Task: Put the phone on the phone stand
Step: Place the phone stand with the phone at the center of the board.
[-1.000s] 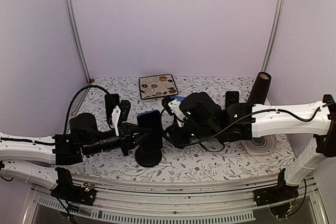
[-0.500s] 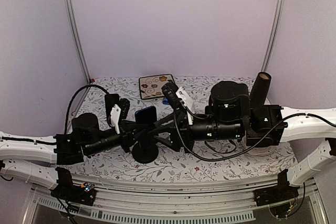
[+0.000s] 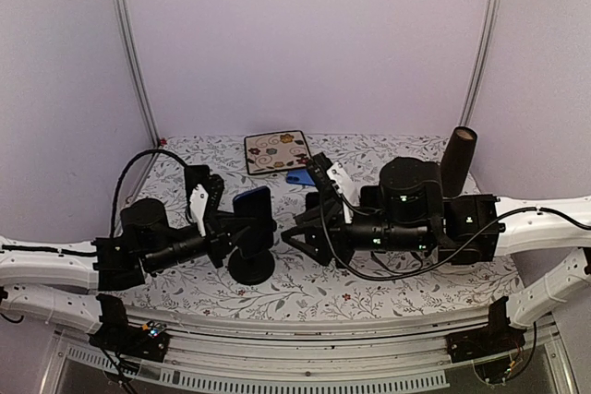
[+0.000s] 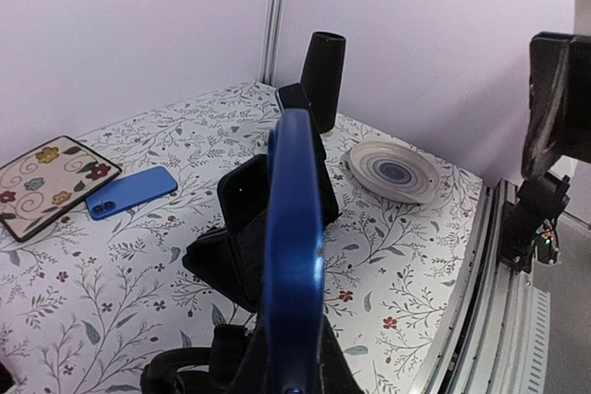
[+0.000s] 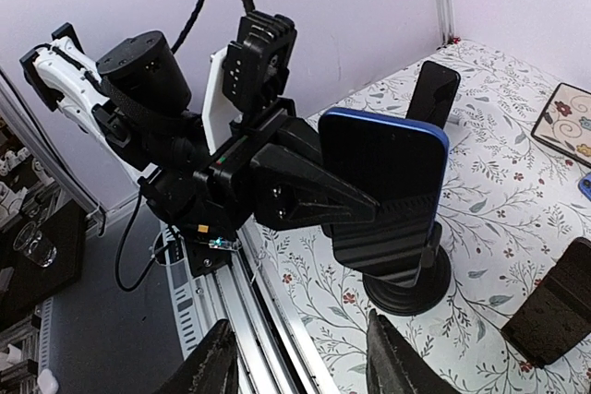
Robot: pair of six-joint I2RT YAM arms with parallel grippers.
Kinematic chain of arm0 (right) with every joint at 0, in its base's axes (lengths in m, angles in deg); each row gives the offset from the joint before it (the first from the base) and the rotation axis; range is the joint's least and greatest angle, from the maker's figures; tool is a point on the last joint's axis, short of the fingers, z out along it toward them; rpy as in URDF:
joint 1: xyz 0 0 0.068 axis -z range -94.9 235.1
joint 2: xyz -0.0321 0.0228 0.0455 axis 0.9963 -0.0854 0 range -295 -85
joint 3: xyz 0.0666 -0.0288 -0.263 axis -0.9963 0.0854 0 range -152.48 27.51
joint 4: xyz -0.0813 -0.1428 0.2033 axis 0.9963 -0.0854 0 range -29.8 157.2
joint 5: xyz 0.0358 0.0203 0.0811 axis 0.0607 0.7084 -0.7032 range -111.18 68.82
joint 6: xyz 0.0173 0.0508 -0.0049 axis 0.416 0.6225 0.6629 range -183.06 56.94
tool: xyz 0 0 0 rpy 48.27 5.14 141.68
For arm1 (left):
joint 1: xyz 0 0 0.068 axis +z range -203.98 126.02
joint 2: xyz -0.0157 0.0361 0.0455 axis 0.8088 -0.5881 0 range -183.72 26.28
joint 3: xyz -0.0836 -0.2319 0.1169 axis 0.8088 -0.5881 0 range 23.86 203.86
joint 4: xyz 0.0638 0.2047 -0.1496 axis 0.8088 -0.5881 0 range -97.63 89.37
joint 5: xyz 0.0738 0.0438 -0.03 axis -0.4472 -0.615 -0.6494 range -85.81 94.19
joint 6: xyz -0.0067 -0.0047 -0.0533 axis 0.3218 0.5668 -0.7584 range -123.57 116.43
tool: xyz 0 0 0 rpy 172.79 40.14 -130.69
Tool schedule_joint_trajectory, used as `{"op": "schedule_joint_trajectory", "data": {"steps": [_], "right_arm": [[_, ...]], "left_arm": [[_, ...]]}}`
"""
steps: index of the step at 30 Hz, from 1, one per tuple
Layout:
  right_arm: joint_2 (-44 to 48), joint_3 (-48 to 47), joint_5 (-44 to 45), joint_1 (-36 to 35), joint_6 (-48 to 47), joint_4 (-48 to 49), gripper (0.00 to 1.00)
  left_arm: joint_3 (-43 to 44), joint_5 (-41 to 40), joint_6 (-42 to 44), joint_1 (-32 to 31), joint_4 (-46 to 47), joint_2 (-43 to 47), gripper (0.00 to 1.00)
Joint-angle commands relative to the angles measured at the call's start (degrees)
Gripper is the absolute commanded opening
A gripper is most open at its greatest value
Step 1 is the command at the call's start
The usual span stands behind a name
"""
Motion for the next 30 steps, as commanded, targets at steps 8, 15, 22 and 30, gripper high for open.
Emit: {"op": "schedule_joint_trajectory", "data": {"steps": [8, 15, 22, 30], "right_arm": [[5.39, 6.01, 5.11, 2.06, 2.75, 5.94, 0.49], [5.15, 6.21, 5.4, 2.47, 2.98, 6.17, 0.49], [4.51, 6.04, 5.5, 2.93, 3.15, 6.06, 0.49], [4.75, 5.96, 5.7, 3.67, 3.25, 5.12, 0.5]], "left_arm": [[1.89, 18.89, 14.33, 14.36, 7.55, -4.63, 0.0], [5.72, 32.38, 16.9, 21.18, 10.63, -10.75, 0.0], [10.75, 47.33, 16.24, 29.77, 12.84, -18.62, 0.0], [17.0, 58.64, 17.95, 34.07, 11.37, -26.1, 0.0]]}}
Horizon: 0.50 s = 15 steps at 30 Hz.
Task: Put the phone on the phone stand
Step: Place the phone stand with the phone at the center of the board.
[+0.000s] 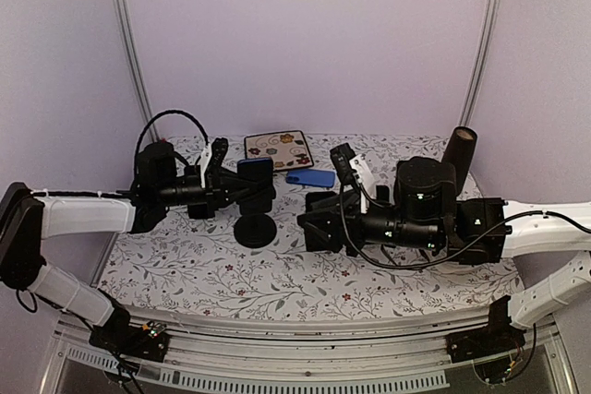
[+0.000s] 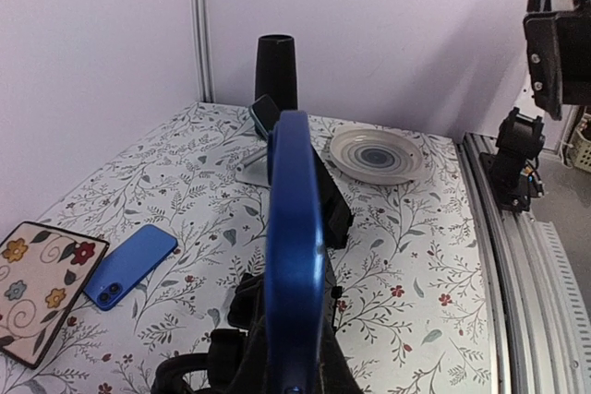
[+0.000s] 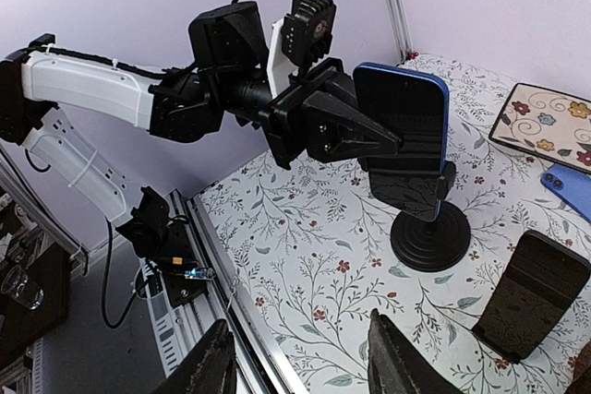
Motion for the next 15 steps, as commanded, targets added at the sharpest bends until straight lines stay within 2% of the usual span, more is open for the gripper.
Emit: {"op": "schedule_joint_trajectory", "data": {"steps": [1, 7, 14, 15], "right_arm": [[0.36, 0.11, 1.01, 0.79, 0.41, 0.27, 0.5], [-0.25, -0.2, 0.47, 1.15, 0.31, 0.53, 0.5], [-1.11, -0.41, -0.24, 1.19, 0.31, 0.77, 0.5], [-1.22, -0.55, -0.36, 1.2, 0.35, 0.74, 0.5]], "left_arm": [[4.8, 9.59, 1.73, 2.46, 1.44, -3.33, 0.0], [7.57, 13.87, 1.68, 4.49, -0.88, -6.23, 0.0], [8.21, 14.21, 1.68, 4.93, -3.69, -6.2, 0.0], [8.34, 14.28, 1.45, 4.94, -3.91, -6.31, 0.02]]}}
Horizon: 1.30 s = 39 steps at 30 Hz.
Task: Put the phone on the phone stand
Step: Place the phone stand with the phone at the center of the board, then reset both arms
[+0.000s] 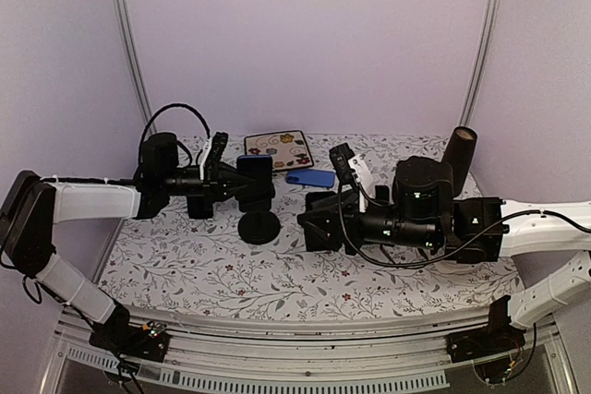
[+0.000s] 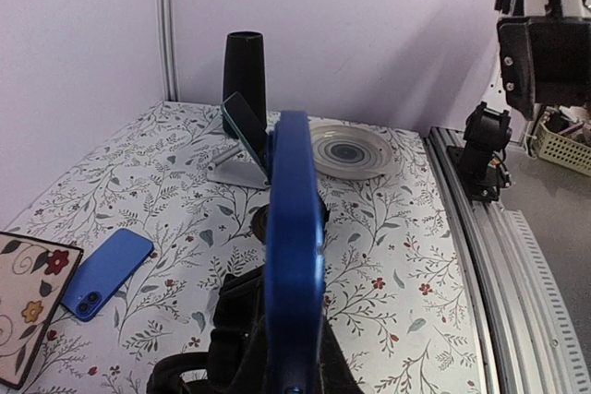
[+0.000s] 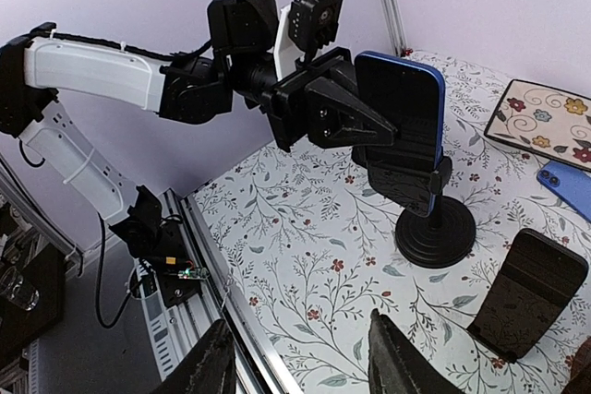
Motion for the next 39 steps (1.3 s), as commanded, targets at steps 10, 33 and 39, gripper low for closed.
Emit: {"op": "schedule_joint_trajectory", "data": {"steps": [10, 33, 39], "right_arm": [[-1.37, -0.59, -0.93, 0.37, 0.57, 1.04, 0.5], [1.36, 2.54, 2.85, 1.41, 1.27, 1.87, 0.99], [3.55, 5.7, 4.17, 5.09, 2.53, 1.29, 1.0]], "left_arm": [[1.2, 1.14, -2.43, 0.49, 0.91, 0.87, 0.42], [-7.82, -17.08, -11.2, -0.38, 8.68, 13.85, 0.97], [-12.29, -24.15, -14.0, -1.13, 6.84, 21.56, 0.97]]}}
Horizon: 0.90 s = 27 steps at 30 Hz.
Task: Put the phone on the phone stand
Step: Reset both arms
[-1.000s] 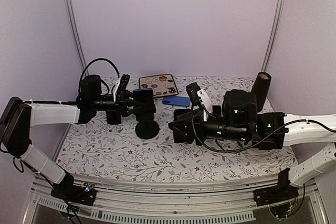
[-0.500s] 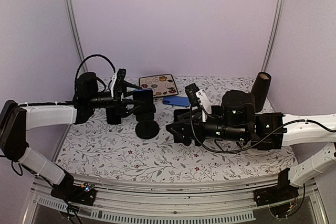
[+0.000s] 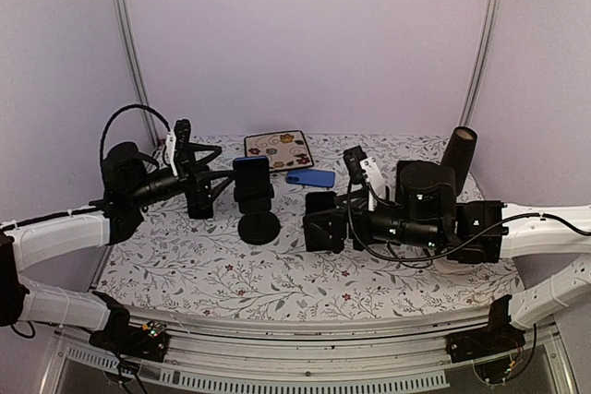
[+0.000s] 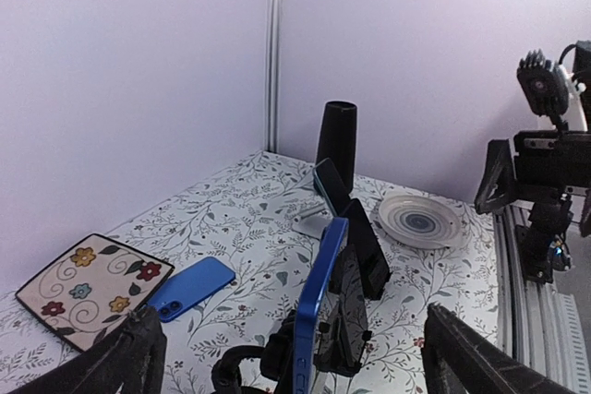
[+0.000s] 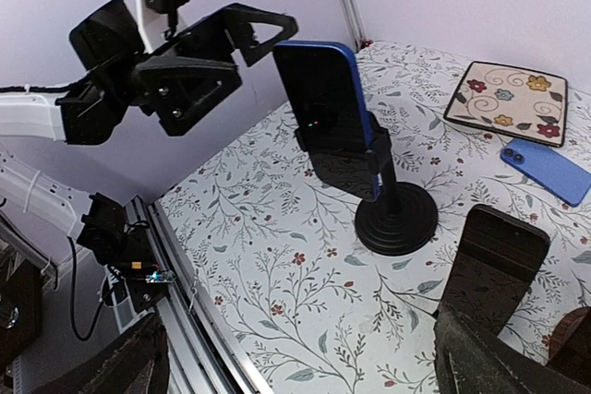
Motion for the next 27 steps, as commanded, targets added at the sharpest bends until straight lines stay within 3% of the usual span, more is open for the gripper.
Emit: {"op": "schedule_joint_trajectory", "data": {"steps": [1, 8, 17, 27], "right_arm": [[3.21, 3.12, 2.42, 3.58, 1.64, 0.51, 1.0], [10.02, 10.48, 3.5, 12.64, 2.85, 0.76, 0.99], [17.76, 20.21, 4.16, 29.83, 3.45, 2.0, 0.99], [16.41, 27.68, 6.01, 48.29, 8.18, 5.16, 0.99]], "left_arm": [[-3.87, -8.51, -3.64, -1.0, 0.35, 5.91, 0.97], [-9.03, -19.28, -7.05, -2.57, -6.54, 16.18, 0.97], [-15.29, -37.86, -14.61, -2.49, -15.62, 24.11, 0.97], [-19.26, -53.67, -19.28, -0.85, -20.29, 27.3, 0.97]]}}
